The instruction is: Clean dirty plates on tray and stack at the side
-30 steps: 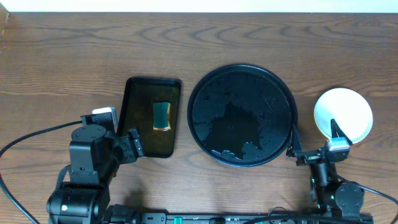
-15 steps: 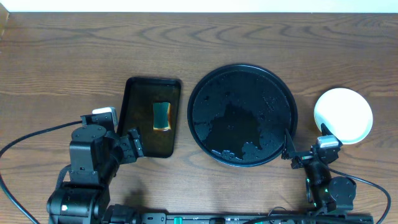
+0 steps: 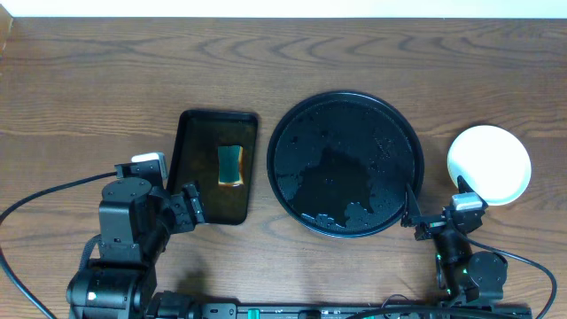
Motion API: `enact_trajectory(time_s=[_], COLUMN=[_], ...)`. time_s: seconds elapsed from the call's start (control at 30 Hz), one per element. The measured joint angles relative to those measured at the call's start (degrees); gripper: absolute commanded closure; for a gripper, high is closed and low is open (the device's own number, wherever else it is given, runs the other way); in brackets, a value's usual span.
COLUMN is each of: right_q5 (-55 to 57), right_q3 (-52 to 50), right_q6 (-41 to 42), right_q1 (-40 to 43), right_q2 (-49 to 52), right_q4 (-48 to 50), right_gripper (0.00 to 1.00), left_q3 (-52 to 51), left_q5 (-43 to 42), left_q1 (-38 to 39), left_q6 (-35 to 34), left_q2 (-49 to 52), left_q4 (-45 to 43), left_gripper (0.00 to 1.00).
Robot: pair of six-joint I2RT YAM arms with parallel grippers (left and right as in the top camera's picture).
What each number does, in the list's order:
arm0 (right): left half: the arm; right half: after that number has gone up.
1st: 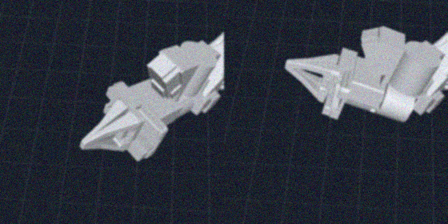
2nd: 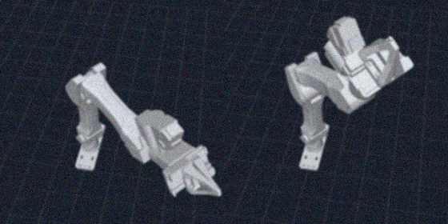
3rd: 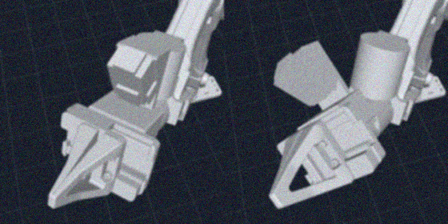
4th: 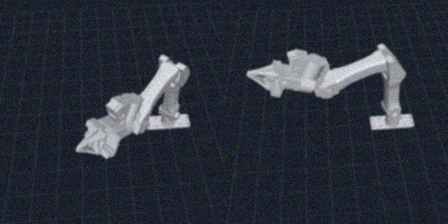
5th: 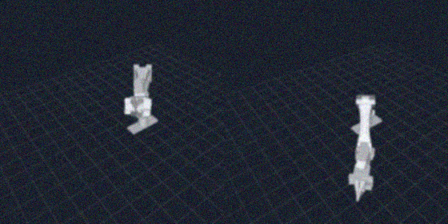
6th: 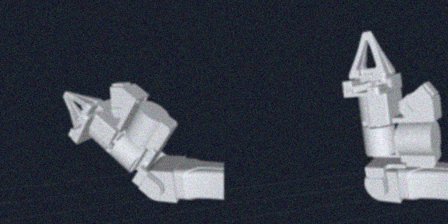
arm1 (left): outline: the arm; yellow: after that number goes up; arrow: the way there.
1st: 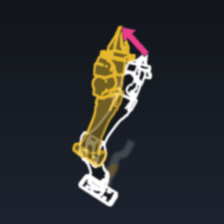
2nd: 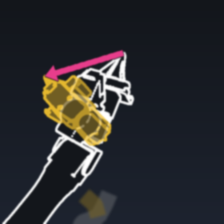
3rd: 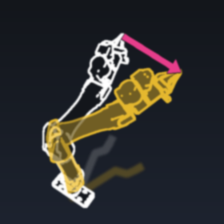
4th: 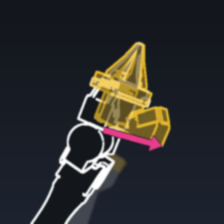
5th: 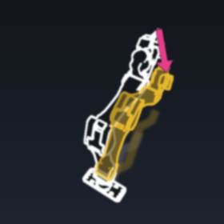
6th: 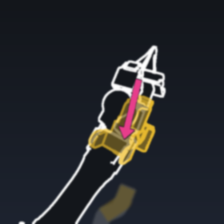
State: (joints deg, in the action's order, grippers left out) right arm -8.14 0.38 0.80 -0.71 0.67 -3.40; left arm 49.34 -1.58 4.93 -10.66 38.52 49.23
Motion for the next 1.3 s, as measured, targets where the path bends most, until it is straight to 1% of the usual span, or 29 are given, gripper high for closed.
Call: enact_trajectory(time_s=[1.0,1.03,1.3], right_q5=[0.0,0.0,0.0], right_q3=[0.0,0.0,0.0], right_q6=[0.0,0.0,0.0], right_q1=[0.0,0.0,0.0], right_q2=[0.0,0.0,0.0], right_q4=[0.0,0.0,0.0], right_gripper=[0.01,0.01,0.01], left_q3=[0.0,0.0,0.0], left_q5=[0.0,0.0,-0.1], left_q1=[0.0,0.0,-0.1], left_q6=[0.0,0.0,0.2], left_q2=[-0.5,-0.9,-7.6], left_q4=[0.0,0.0,0.6], left_gripper=[0.17,0.03,0.03])
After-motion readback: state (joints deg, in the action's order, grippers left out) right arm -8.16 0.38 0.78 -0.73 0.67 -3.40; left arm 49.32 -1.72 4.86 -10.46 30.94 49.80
